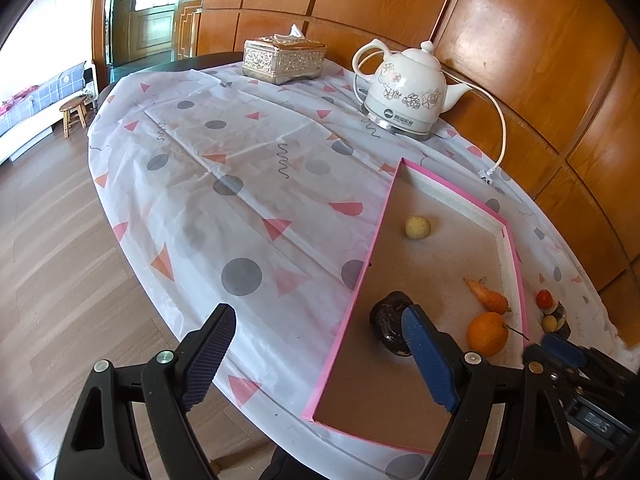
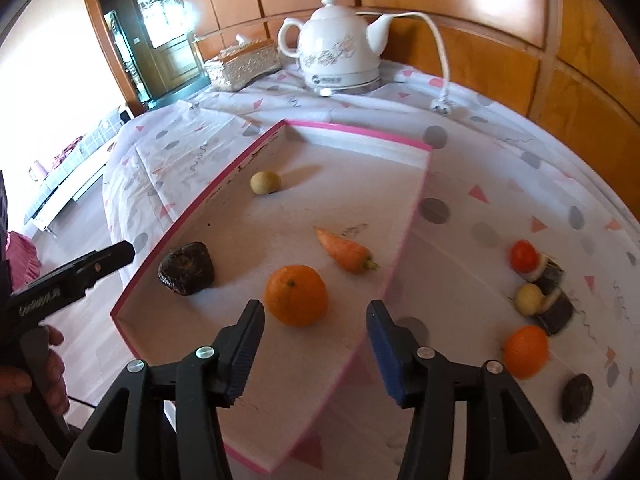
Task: Organize fruits
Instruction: 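Carry the orange with the right tool into the tray and release, then move the left tool to the dark cylindrical piece and grasp it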
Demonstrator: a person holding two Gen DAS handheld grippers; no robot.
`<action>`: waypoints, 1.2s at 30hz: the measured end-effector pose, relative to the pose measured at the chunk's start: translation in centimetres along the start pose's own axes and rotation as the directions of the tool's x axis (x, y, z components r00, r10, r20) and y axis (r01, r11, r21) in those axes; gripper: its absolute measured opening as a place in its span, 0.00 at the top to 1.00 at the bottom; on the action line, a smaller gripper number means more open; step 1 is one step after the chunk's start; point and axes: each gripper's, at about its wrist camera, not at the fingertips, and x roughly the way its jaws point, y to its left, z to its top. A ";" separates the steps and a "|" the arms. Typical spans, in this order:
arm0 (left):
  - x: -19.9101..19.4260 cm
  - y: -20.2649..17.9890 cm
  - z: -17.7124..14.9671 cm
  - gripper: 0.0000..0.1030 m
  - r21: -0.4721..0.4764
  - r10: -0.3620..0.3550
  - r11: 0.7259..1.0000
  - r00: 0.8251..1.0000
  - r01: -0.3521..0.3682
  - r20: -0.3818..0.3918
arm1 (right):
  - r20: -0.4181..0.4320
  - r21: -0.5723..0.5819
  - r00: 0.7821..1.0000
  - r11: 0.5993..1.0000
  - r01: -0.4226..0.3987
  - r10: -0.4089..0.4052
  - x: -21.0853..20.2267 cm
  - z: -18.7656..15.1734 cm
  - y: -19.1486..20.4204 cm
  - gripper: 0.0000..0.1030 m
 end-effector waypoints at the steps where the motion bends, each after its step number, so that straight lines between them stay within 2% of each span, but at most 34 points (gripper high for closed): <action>1: -0.1 -0.1 0.0 0.17 0.003 -0.001 1.000 1.000 0.001 0.002 | 0.005 0.004 1.000 1.000 0.012 -0.012 -0.5 -0.3 -0.4 0.48; 11: -0.7 -1.1 0.0 0.17 0.040 -0.011 0.999 1.000 0.010 0.016 | 0.030 0.064 0.987 0.986 0.155 -0.157 -5.0 -2.7 -6.0 0.47; 21: -1.1 -2.6 -0.2 0.17 0.092 -0.020 0.996 1.000 0.018 0.021 | 0.021 0.215 0.956 0.935 0.282 -0.293 -8.5 -4.8 -13.4 0.47; 31: -1.2 -4.4 -0.6 0.17 0.153 -0.039 0.988 0.999 0.036 0.015 | -0.028 0.354 0.905 0.843 0.406 -0.424 -11.9 -7.5 -20.0 0.47; 36: -1.4 -5.4 -0.5 0.17 0.188 -0.061 0.980 0.998 0.056 0.021 | -0.090 0.419 0.863 0.767 0.486 -0.498 -13.6 -8.8 -23.6 0.47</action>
